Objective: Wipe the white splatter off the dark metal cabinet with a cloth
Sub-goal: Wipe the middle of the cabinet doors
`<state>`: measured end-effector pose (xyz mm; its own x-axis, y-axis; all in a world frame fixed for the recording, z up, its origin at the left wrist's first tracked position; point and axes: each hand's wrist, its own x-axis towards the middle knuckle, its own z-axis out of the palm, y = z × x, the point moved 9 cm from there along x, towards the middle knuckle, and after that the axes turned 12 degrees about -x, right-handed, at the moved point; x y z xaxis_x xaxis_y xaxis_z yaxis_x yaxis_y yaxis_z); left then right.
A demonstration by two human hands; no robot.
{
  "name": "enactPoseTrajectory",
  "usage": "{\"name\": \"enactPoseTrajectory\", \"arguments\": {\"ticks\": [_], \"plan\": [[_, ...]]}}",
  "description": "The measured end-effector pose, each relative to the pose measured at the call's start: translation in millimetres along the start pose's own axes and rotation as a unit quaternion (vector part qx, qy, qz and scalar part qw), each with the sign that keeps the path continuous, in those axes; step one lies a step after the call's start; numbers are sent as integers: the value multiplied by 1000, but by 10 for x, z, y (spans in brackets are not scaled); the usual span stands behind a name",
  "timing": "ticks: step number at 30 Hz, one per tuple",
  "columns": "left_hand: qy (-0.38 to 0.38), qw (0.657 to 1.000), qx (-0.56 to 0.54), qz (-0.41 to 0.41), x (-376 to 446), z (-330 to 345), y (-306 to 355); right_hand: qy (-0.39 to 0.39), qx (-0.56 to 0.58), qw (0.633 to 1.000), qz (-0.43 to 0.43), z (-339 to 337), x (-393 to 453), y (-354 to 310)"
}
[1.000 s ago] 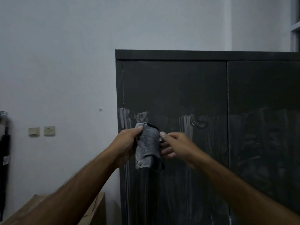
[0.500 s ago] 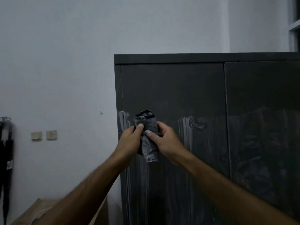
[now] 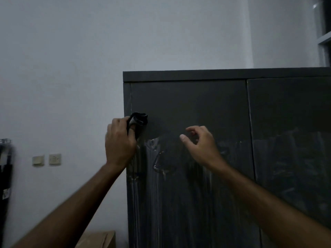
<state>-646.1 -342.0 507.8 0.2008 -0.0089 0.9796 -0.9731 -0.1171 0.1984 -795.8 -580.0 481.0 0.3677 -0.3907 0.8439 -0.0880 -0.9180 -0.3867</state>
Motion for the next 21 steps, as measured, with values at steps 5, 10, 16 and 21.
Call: {"name": "enactPoseTrajectory", "arguments": {"ticks": [5, 10, 16, 21], "plan": [[8, 970, 163, 181, 87, 287, 166, 62, -24, 998, 16, -353, 192, 510], [-48, 965, 168, 197, -313, 712, -30, 84, -58, 995, -7, -519, 244, 903], [-178, 917, 186, 305, -792, 761, -38, 86, -137, 984, -74, -674, 325, 1189], [-33, 973, 187, 131, -41, 579, -60, 146, -199, 961, -121, -937, 436, 1409]]}}
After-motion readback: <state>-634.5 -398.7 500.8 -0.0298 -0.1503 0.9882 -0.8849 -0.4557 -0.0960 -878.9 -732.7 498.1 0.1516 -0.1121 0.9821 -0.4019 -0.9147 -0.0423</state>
